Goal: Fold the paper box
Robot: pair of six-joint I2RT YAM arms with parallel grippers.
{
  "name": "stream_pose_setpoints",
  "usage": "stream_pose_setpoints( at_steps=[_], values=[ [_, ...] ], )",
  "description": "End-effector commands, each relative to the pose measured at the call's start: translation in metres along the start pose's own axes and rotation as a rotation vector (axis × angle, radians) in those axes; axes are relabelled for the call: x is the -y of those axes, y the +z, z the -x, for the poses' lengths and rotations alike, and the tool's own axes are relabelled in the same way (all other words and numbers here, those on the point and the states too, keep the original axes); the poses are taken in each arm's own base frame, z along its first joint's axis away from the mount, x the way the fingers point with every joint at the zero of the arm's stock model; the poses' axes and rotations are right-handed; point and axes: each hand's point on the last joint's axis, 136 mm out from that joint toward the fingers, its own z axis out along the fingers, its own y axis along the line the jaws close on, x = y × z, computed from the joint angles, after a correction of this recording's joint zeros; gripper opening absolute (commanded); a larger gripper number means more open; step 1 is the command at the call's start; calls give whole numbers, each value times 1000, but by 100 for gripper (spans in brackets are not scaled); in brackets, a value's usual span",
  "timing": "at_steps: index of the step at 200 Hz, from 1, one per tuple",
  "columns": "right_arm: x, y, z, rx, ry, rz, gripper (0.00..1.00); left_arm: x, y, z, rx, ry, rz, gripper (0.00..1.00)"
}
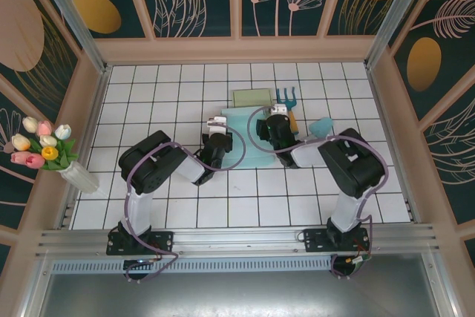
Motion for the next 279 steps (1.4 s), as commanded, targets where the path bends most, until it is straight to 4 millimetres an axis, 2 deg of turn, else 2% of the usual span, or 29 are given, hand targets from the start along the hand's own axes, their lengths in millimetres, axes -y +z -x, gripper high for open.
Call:
stream_pose_setpoints(
  at_steps=[1, 31, 53, 69, 101, 133, 160, 176, 204, 245, 279],
  values=[
    [-7, -21, 14, 29, 55, 58, 50, -25, 0, -28, -74, 60, 95, 1],
    [-4, -42, 13, 15, 72, 70, 51, -25, 0, -28, -75, 60, 94, 0],
    [0, -57, 23, 40, 89, 65, 51, -24, 1, -28, -77, 63, 92, 0],
    [0, -59, 30, 52, 67, 51, 51, -24, 1, -28, -77, 63, 94, 0],
    [-16, -49, 26, 70, -27, 90, 51, -24, 1, -28, -79, 63, 95, 0],
    [-35, -30, 20, 83, -114, 133, 50, -24, 2, -28, -81, 65, 92, 0],
    [-29, -4, 12, 58, -126, 53, 49, -24, 2, -28, -82, 66, 91, 0],
    [-24, -6, 14, 82, -106, 29, 49, -23, 1, -29, -85, 71, 88, 1],
    [-17, -34, 29, 111, -44, 21, 50, -20, 5, -27, -117, 87, 95, 3],
    [-2, -104, 48, 148, 42, -9, 51, -12, 12, -18, -192, 94, 115, 0],
    [14, -153, 71, 181, 141, -31, 52, 0, 10, 5, -182, 82, 61, 0]
  ],
)
